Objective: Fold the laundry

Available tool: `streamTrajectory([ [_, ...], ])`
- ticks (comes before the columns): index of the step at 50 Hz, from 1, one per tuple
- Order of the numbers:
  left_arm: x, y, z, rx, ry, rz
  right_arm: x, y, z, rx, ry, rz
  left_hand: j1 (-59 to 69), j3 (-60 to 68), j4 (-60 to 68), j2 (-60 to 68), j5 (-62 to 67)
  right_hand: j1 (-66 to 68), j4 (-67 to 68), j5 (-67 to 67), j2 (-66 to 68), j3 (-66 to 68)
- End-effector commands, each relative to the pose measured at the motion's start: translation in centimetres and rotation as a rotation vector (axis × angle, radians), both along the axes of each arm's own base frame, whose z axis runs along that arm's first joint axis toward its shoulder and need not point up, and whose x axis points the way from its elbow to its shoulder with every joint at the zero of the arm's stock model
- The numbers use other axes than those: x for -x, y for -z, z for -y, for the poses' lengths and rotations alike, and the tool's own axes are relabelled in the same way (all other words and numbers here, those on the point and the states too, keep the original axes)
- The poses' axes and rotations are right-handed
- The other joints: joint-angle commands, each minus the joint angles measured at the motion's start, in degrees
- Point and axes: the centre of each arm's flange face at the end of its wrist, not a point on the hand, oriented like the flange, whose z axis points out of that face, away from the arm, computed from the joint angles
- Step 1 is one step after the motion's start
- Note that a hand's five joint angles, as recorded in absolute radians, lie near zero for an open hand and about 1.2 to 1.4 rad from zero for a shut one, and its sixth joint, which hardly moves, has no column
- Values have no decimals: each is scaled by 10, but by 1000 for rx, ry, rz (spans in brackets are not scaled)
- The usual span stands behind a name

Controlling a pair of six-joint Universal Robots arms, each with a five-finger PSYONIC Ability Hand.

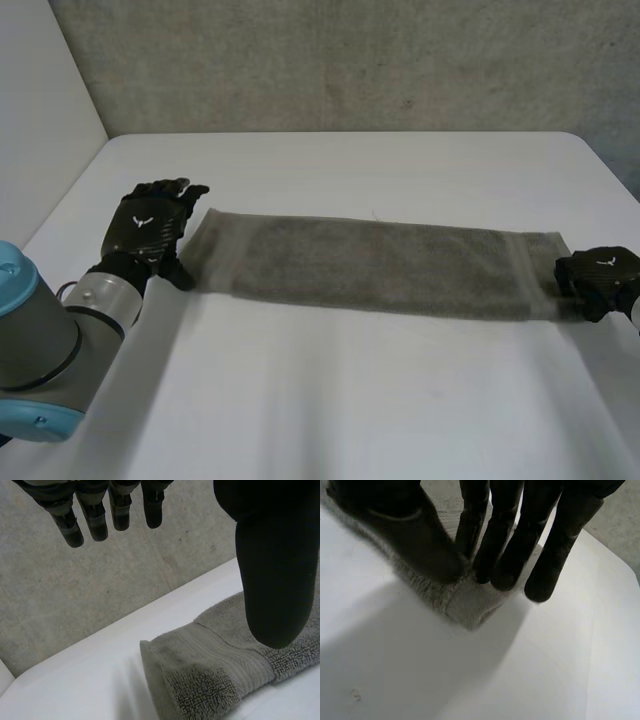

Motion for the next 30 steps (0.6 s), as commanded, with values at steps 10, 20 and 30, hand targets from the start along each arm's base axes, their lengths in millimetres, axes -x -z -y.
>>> streamTrajectory([
  [10,-1,4,-4,-12,2,4,56,-17,34,92,166,-124,3,5,5,5,-16,92,94,89,86,96],
  [20,-3,3,-2,-8,-9,3,4,-110,58,408,108,-243,3,5,5,5,-16,92,94,89,86,96],
  [30,-4,2,-4,-4,-10,1,-205,-129,-26,561,-389,-90,3,5,5,5,-16,92,94,89,86,96],
])
